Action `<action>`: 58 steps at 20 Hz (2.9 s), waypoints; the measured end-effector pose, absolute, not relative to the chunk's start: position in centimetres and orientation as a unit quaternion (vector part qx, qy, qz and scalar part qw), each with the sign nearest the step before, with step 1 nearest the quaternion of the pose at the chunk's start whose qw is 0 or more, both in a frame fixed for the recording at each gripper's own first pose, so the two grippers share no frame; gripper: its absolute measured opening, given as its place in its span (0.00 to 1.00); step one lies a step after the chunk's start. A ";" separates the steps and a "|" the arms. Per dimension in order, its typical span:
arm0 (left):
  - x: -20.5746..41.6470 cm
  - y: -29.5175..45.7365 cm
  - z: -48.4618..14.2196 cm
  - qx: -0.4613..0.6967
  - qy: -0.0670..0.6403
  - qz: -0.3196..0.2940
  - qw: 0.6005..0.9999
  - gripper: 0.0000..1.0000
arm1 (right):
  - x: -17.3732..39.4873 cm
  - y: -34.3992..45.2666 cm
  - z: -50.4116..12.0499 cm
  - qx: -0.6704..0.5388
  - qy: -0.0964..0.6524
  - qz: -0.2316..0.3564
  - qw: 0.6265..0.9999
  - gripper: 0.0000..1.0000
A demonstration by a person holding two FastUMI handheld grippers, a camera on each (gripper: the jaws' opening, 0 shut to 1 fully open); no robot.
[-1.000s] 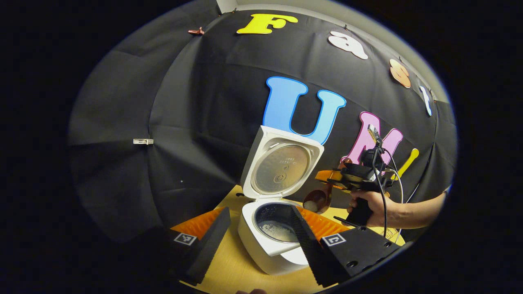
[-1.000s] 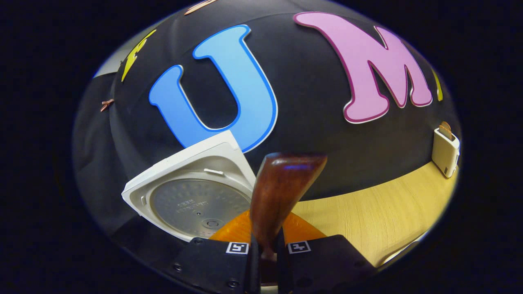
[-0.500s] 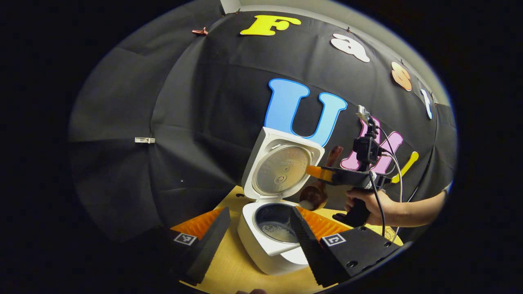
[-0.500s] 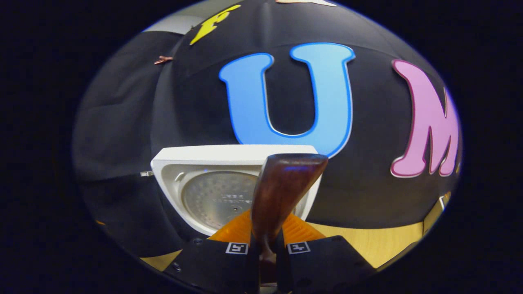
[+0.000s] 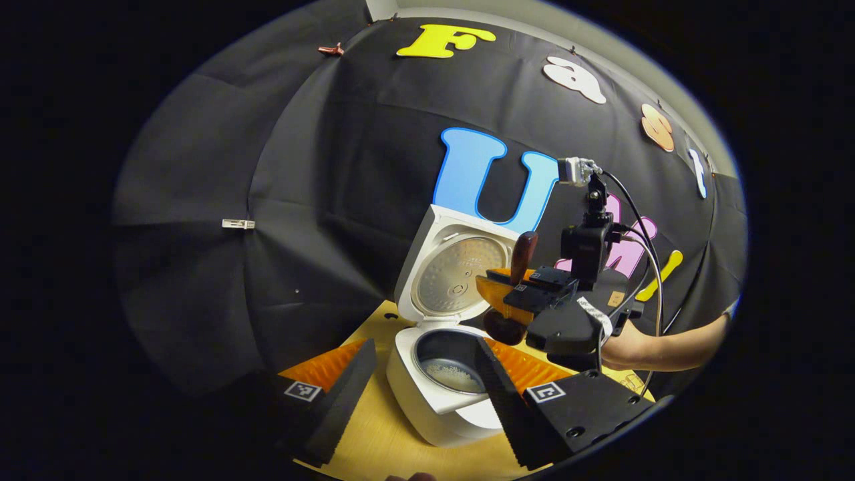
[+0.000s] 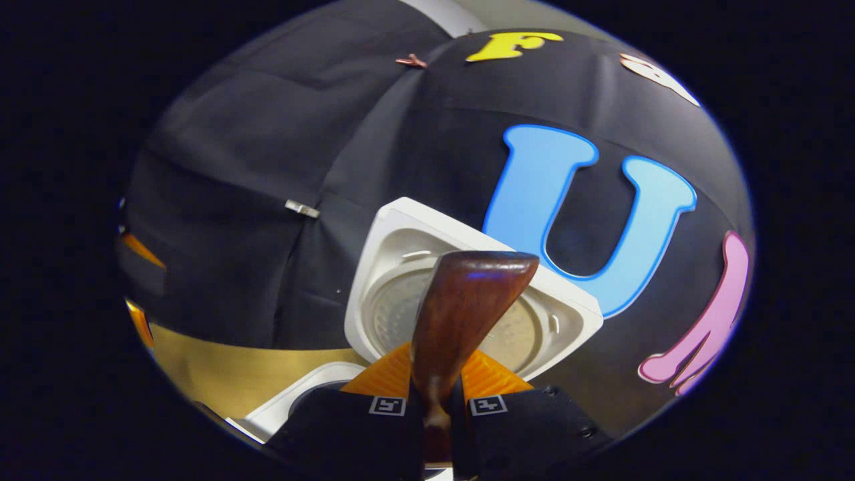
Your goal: Close the left gripper, press the button to open the rice cooker; take a wooden spoon from the chopstick holder with the right hand, scoop a spoonful of rice and pour it into the rice cooker, then put the wooden spoon back into the chopstick holder.
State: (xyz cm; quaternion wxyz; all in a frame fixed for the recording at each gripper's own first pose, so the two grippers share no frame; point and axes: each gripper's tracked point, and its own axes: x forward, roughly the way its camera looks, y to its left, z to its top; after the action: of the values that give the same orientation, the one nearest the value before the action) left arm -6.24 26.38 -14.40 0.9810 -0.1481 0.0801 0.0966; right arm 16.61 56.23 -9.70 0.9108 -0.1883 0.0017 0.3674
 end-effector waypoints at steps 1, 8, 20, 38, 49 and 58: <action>-6.3 26.4 -14.4 -0.147 0.080 0.098 0.981 0.95 | 16.2 56.6 -9.9 -0.208 -0.006 0.372 0.904 0.19; -6.7 25.9 -14.2 -0.148 0.081 0.099 0.981 0.95 | 16.5 55.3 -10.6 -0.069 0.087 0.358 0.927 0.19; -6.1 22.9 -12.6 -0.129 0.078 0.090 0.985 0.95 | 19.7 46.9 -7.4 0.316 0.177 0.294 0.885 0.20; 1.9 10.6 -9.0 -0.089 0.070 0.030 0.993 0.95 | 15.8 1.9 -8.3 0.309 0.071 0.092 0.944 0.19; 3.2 6.1 -7.7 -0.072 0.089 0.033 0.993 0.95 | 12.3 -12.0 -22.1 0.266 0.142 -0.015 0.953 0.20; 2.5 4.0 -7.0 -0.050 0.103 0.056 0.992 0.95 | 11.1 -11.6 -32.4 0.278 0.223 -0.006 0.934 0.20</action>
State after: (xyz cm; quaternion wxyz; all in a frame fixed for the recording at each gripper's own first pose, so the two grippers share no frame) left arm 2.54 4.04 -6.99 0.9918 -0.0497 0.1032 0.0564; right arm 11.15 -11.60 -32.38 0.9345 0.2777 0.2227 -0.0060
